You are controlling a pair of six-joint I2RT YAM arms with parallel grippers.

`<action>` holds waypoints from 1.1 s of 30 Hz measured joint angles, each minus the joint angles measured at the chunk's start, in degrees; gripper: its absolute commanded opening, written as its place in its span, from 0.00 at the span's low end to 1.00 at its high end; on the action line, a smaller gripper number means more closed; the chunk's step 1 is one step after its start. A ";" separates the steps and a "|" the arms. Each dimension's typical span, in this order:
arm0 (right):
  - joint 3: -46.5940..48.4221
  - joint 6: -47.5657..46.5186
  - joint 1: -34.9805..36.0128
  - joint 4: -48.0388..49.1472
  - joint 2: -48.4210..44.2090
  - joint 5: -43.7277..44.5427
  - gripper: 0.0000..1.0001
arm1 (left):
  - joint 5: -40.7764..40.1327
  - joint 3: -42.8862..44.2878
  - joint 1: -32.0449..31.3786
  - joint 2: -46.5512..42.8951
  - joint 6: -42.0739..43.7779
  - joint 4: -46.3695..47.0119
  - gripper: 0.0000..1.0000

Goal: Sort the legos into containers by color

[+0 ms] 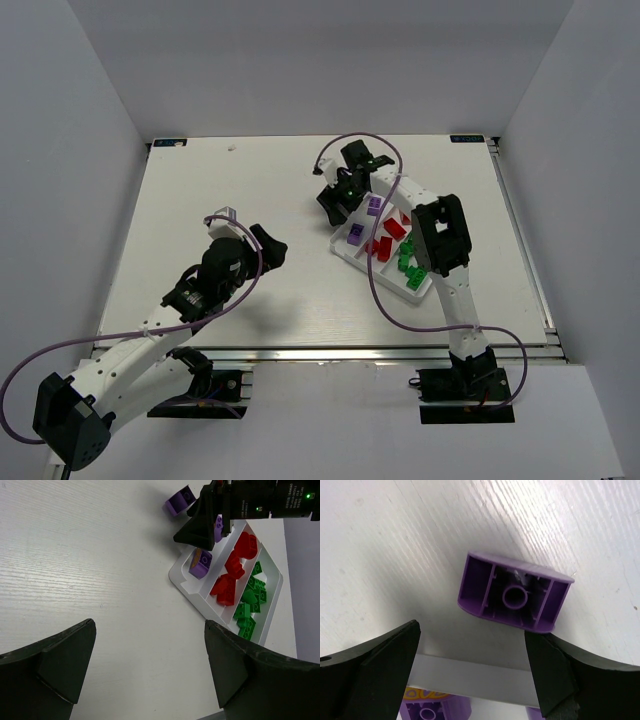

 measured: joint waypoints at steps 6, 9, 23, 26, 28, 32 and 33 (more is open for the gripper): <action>0.17 3.96 0.11 2.40 0.00 -0.44 0.89 | -0.15 0.00 0.00 -0.07 0.00 -0.09 0.98; 0.17 8.68 0.11 3.02 0.00 0.20 0.89 | -0.17 0.00 0.00 -0.09 -0.02 -0.15 0.98; -0.09 33.24 2.12 7.28 0.20 6.49 0.89 | -1.01 0.02 0.00 -0.07 -0.94 -1.66 0.98; 0.61 36.87 4.26 8.28 0.59 11.63 0.89 | -1.09 0.02 0.00 -0.07 -1.33 -1.95 0.98; 1.07 38.71 6.03 9.18 1.09 16.17 0.89 | -1.22 0.02 0.00 -0.09 -1.51 -2.05 0.98; 1.27 40.79 8.63 10.67 2.05 24.76 0.89 | -1.46 0.02 0.00 -0.55 -1.77 -2.97 0.98; 1.27 41.27 9.22 10.97 2.21 26.62 0.90 | -1.51 0.02 0.00 -0.74 -1.95 -3.21 0.98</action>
